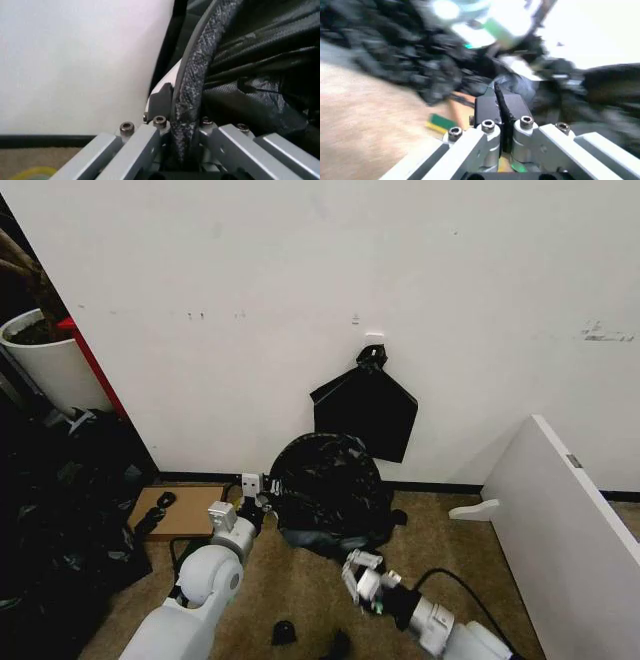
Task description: Place the garbage bag over the trash bin.
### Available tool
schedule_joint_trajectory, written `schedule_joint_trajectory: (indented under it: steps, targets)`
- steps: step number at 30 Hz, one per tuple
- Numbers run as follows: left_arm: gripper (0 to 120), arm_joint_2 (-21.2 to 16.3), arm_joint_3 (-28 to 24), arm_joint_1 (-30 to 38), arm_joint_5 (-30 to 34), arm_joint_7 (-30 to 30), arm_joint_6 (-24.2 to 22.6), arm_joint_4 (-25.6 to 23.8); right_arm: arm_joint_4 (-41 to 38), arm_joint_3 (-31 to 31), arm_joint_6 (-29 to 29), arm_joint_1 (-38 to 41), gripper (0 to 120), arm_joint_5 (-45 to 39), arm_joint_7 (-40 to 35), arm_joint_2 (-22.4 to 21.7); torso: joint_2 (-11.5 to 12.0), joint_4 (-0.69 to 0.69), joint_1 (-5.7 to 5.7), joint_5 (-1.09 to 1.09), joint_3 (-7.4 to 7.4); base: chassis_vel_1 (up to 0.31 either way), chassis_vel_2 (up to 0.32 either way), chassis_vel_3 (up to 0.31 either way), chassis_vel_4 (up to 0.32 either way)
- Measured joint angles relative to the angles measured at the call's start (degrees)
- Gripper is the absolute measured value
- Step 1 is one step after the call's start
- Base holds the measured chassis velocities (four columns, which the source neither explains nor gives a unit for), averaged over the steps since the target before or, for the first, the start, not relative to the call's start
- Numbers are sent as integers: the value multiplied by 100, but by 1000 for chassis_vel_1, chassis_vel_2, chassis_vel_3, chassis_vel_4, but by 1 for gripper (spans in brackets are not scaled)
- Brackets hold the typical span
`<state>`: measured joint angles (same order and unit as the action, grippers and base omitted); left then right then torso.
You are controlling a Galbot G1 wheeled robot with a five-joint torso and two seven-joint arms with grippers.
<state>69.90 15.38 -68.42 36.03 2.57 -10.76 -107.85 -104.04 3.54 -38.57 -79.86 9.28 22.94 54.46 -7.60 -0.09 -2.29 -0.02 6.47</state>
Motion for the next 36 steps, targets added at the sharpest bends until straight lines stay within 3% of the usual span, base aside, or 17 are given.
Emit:
schedule_joint_trajectory:
  steps: [5, 8, 17, 25, 31, 33, 36]
  targets:
    - [0, -1, 21, -165, 1024, 177, -704, -506, 704, -76, -348, 113, 0, 488, -75, 279, 0, -1, 0, 0, 0, 0, 0, 0, 0]
    - [0, -18, 63, -230, 1294, 315, -1098, -688, 988, -36, -430, 219, 0, 784, -300, 373, 0, 0, 0, 1, 0, 0, 0, 0, 0]
    - [0, -213, 250, -282, 1491, 568, -1561, -940, 1970, 139, -723, 462, 0, 1676, -1190, 426, 0, 0, 0, 0, 0, 0, 0, 0, 0]
    - [0, -384, 400, -345, 1496, 559, -1622, -990, 2234, 86, -627, 545, 0, 1222, -1651, 485, 0, 0, 0, -1, 0, 0, 0, 0, 0]
    - [0, -398, 539, -383, 1762, 629, -1570, -1119, 2323, 17, -554, 554, 0, 1355, -2112, 541, 0, 0, 0, 0, 0, 0, 0, 0, 0]
    - [0, -375, 556, -380, 1884, 679, -1425, -1127, 2274, -19, -606, 506, 0, 1440, -2146, 520, 0, 0, 0, 0, 0, 0, 0, 0, 0]
    - [0, -318, 566, -363, 2017, 609, -1042, -1083, 2228, -53, -813, 449, 10, 1575, -2091, 453, 0, -1, 0, 1, 0, 0, 0, 0, 0]
